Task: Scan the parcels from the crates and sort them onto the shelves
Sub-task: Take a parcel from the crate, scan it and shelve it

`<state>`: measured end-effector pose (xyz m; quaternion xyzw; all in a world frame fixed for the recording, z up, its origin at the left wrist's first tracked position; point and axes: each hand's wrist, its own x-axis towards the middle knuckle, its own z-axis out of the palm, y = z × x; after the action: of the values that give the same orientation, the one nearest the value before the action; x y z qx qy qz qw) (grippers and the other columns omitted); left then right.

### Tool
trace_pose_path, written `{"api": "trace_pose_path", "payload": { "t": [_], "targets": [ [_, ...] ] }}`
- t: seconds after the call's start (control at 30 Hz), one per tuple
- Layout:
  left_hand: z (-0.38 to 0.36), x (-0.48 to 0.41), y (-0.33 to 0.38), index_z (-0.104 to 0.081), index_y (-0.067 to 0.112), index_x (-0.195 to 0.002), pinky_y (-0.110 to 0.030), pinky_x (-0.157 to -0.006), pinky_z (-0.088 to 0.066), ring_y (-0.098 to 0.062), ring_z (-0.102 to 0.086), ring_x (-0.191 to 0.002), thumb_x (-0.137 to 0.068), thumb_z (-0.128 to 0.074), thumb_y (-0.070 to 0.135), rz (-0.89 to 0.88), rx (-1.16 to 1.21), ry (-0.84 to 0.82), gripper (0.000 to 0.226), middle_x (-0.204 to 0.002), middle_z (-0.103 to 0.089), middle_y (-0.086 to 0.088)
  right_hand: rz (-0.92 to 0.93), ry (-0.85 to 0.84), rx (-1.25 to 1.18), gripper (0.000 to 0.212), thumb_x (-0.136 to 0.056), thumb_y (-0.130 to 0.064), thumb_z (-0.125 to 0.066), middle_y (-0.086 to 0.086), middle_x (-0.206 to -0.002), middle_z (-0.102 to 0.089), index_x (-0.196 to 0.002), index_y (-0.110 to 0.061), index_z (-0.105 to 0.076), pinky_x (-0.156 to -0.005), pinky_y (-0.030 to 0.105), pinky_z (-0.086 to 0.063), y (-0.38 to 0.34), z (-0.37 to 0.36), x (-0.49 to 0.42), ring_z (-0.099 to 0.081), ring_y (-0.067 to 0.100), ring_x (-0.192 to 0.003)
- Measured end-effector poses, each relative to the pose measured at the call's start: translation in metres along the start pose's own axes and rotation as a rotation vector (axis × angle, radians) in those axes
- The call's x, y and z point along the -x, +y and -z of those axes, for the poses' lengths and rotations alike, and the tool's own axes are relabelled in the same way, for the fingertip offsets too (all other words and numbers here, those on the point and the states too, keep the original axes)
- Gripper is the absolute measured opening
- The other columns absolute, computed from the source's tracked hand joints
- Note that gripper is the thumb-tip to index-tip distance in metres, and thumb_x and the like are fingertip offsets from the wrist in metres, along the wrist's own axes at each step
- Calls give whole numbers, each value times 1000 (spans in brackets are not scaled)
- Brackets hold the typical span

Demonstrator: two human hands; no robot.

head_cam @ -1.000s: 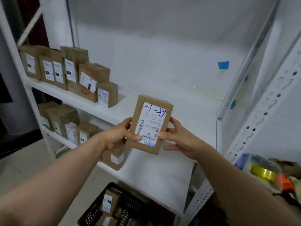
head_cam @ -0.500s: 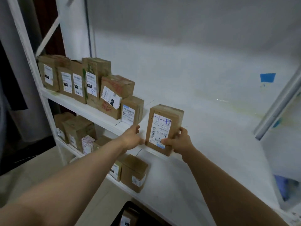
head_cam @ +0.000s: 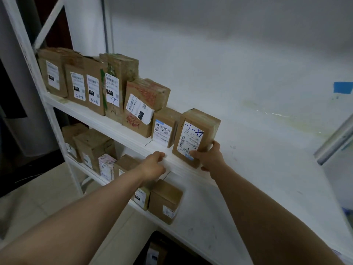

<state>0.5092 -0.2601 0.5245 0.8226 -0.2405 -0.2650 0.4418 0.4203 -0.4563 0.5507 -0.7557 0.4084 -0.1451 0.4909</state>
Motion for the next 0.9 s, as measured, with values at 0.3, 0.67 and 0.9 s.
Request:
{"api": "trace_pose_path", "payload": {
  "t": [0.3,0.67,0.9],
  "targets": [
    [5,8,-5,-37,19,-152,-19,-77,-45,-15,-48,-112,-98,-58,6,-7,7,0,60,-150,-42,-3,-25,-15,-13,104,-82,-29,-83,12,-145,-46,-157,-24,-12,-78,42,-60,-11,-7,-3,-53,25,-98],
    [-9,23,-9,-42,20,-150,-32,-105,-46,-23,-47,-132,-96,-58,3,32,-9,19,59,-147,-46,-4,-15,-55,-9,116,-75,-16,-89,15,-151,-41,-159,-18,-9,-98,48,-55,3,-2,12,-55,34,-121],
    [-72,42,6,-50,20,-143,-37,-109,-47,-23,-50,-131,-93,-58,2,43,0,-16,53,-141,-51,-4,-19,-114,-18,65,-79,-15,-85,3,-105,-57,-134,-20,-50,-79,35,-62,46,30,54,-63,18,-83]
  ]
}}
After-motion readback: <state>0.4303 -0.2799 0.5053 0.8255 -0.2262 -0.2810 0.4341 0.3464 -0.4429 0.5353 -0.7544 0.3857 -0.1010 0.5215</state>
